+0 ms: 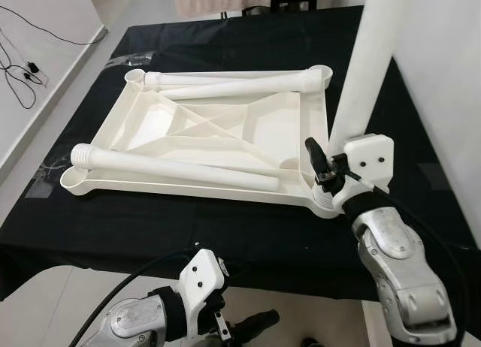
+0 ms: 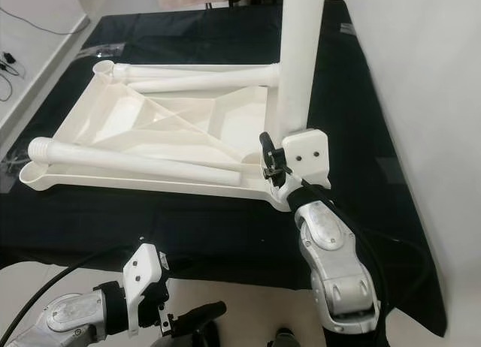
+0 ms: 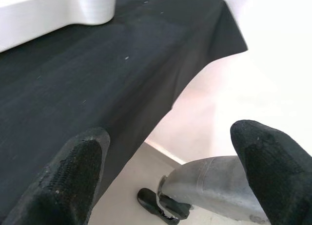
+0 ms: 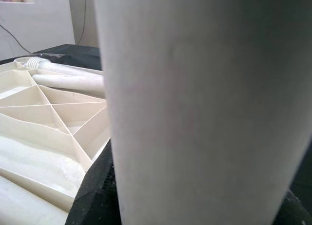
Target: Building children table
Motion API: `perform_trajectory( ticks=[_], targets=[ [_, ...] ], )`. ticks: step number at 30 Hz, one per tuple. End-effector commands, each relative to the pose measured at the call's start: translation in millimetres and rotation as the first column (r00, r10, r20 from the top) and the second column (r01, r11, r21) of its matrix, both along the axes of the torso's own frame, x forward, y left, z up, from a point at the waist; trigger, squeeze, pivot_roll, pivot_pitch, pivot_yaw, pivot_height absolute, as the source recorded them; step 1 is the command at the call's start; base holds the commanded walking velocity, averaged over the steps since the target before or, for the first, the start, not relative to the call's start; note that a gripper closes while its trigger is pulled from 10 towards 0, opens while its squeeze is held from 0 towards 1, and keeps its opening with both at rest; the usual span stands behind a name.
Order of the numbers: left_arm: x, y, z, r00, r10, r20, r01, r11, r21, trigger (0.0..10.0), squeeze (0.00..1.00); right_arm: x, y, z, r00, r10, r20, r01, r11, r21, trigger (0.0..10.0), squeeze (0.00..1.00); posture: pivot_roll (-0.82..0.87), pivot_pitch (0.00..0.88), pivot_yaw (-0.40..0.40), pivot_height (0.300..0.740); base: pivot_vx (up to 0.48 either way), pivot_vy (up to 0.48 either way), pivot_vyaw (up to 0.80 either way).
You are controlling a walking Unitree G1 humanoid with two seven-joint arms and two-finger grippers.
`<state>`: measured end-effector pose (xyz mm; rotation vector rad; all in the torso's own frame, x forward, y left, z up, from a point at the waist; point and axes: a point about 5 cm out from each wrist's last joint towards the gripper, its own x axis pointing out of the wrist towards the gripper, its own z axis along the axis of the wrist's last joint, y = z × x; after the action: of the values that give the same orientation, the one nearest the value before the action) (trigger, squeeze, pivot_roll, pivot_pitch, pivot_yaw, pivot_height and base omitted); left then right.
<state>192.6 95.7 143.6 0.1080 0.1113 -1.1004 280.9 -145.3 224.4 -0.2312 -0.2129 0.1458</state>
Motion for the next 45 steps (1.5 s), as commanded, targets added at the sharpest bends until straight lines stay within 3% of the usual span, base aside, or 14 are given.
perform_trajectory(
  ticks=[1, 8, 10, 13, 16, 22, 26, 30, 31, 32, 33, 36, 39, 45],
  targets=[
    [-2.1, 1.8, -1.5, 1.000, -0.010, -0.006, 0.010, 1.000, 0.017, 10.0, 0.00, 5.7, 0.0, -49.3, 0.967, -0.008, -0.254, 0.003, 1.000, -0.019, 10.0, 0.00, -0.03, 0.283, 0.123, 0.740, 0.000, 0.000, 0.00],
    [-1.2, 1.8, -0.8, 1.000, -0.002, -0.001, 0.002, 1.000, 0.015, 10.0, 0.00, 11.9, 5.0, -42.0, 0.965, 0.102, -0.241, -0.103, 0.995, 0.010, 10.0, 0.00, -0.03, 0.291, 0.121, 0.740, 0.000, 0.000, 0.00],
    [-1.3, 1.7, -0.7, 1.000, 0.000, 0.001, 0.000, 1.000, 0.014, 10.0, 0.00, 15.4, 12.6, -31.8, 0.944, 0.258, -0.206, -0.256, 0.966, 0.037, 10.0, 0.00, -0.02, 0.292, 0.125, 0.740, 0.000, 0.000, 0.00],
    [-1.4, 1.8, -0.4, 1.000, 0.002, 0.004, -0.002, 1.000, 0.014, 10.0, 0.00, 15.8, 15.0, -27.6, 0.928, 0.320, -0.193, -0.319, 0.947, 0.037, 10.0, 0.00, -0.02, 0.292, 0.125, 0.740, 0.000, 0.000, 0.00],
    [-0.7, 2.3, 1.2, 1.000, 0.008, 0.015, -0.009, 1.000, 0.012, 10.0, 0.00, 15.5, 14.8, -20.2, 0.874, 0.451, -0.181, -0.455, 0.890, 0.020, 10.0, 0.00, -0.02, 0.290, 0.125, 0.740, 0.000, 0.000, 0.00],
    [1.1, 2.7, 1.8, 1.000, 0.014, 0.020, -0.014, 1.000, 0.012, 10.0, 0.00, 21.0, 6.1, -13.9, 0.797, 0.560, -0.224, -0.582, 0.812, -0.042, 10.0, 0.00, -0.03, 0.289, 0.128, 0.740, 0.000, 0.000, 0.00],
    [1.6, 2.7, 1.9, 1.000, 0.014, 0.021, -0.014, 1.000, 0.011, 10.0, 0.00, 25.0, 5.6, -12.7, 0.787, 0.568, -0.241, -0.596, 0.801, -0.061, 10.0, 0.00, -0.02, 0.288, 0.128, 0.740, 0.000, 0.000, 0.00],
    [3.5, 3.8, 3.7, 0.999, 0.023, 0.029, -0.023, 1.000, 0.011, 10.0, 0.00, 36.6, 6.4, -11.9, 0.805, 0.533, -0.262, -0.564, 0.824, -0.055, 10.0, 0.00, -0.02, 0.291, 0.121, 0.740, 0.000, 0.000, 0.00],
    [5.0, 5.2, 5.3, 0.999, 0.034, 0.038, -0.035, 0.999, 0.012, 10.0, 0.00, 40.7, 8.3, -14.6, 0.839, 0.478, -0.262, -0.504, 0.863, -0.040, 10.0, 0.00, -0.02, 0.295, 0.120, 0.740, 0.000, 0.000, 0.00],
    [7.1, 7.3, 8.0, 0.997, 0.047, 0.055, -0.048, 0.999, 0.016, 10.0, 0.00, 44.2, 4.4, -21.9, 0.914, 0.316, -0.253, -0.323, 0.946, 0.014, 10.0, 0.00, -0.02, 0.298, 0.116, 0.740, 0.000, 0.000, 0.00],
    [8.4, 8.7, 9.9, 0.996, 0.055, 0.067, -0.057, 0.998, 0.019, 10.0, 0.00, 44.9, 0.1, -28.0, 0.946, 0.194, -0.258, -0.188, 0.981, 0.049, 10.0, 0.00, -0.02, 0.298, 0.116, 0.740, 0.000, 0.000, 0.00],
    [14.4, 14.1, 20.3, 0.991, 0.090, 0.096, -0.090, 0.996, -0.002, 10.0, 0.00, 19.4, -9.4, -49.9, 0.955, -0.084, -0.284, 0.085, 0.996, -0.008, 10.0, 0.00, -0.02, 0.305, 0.114, 0.740, 0.000, 0.000, 0.00],
    [21.1, 18.5, 32.6, 0.985, 0.113, 0.129, -0.110, 0.993, -0.028, 10.0, 0.00, 4.9, -0.9, -56.7, 0.946, -0.093, -0.310, 0.106, 0.994, 0.027, 10.0, 0.00, -0.03, 0.309, 0.116, 0.740, 0.000, 0.000, 0.00],
    [34.9, 25.3, 59.9, 0.971, 0.143, 0.194, -0.128, 0.988, -0.086, 10.0, 0.00, 0.8, 11.4, -58.6, 0.950, -0.059, -0.306, 0.077, 0.996, 0.046, 10.0, 0.00, -0.03, 0.298, 0.120, 0.740, 0.000, 0.000, 0.00]
  ],
)
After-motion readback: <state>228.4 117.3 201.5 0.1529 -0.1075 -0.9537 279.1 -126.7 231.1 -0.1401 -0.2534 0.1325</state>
